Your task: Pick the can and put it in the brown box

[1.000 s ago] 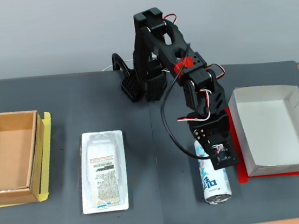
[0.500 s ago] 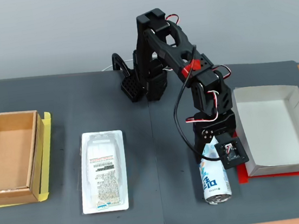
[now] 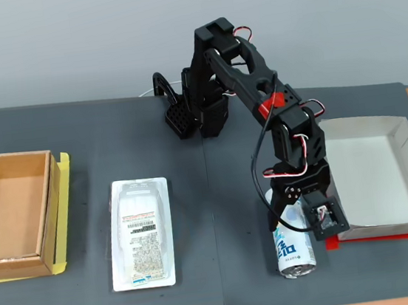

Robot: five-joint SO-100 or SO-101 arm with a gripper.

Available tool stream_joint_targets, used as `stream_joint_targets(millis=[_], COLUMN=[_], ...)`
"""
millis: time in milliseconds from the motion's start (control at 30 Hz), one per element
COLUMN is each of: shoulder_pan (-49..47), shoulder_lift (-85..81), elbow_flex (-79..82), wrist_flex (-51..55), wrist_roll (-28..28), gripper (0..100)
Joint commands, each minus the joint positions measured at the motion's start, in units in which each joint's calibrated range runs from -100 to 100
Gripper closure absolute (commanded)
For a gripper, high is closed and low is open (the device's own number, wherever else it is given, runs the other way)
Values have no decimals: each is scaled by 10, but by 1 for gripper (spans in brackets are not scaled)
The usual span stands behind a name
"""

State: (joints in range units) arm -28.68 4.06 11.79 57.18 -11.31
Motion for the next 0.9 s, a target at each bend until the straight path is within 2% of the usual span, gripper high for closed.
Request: stream_joint_targets(millis=[0, 100, 667, 867], shoulder_pan=[-6, -6, 9, 24], shoulder_lift=[10, 31, 110, 135], elbow_flex=[-42, -60, -73, -73], wrist_flex=[-7, -7, -7, -50], wrist_roll=[-3, -16, -15, -14], gripper=[68, 68, 68, 68])
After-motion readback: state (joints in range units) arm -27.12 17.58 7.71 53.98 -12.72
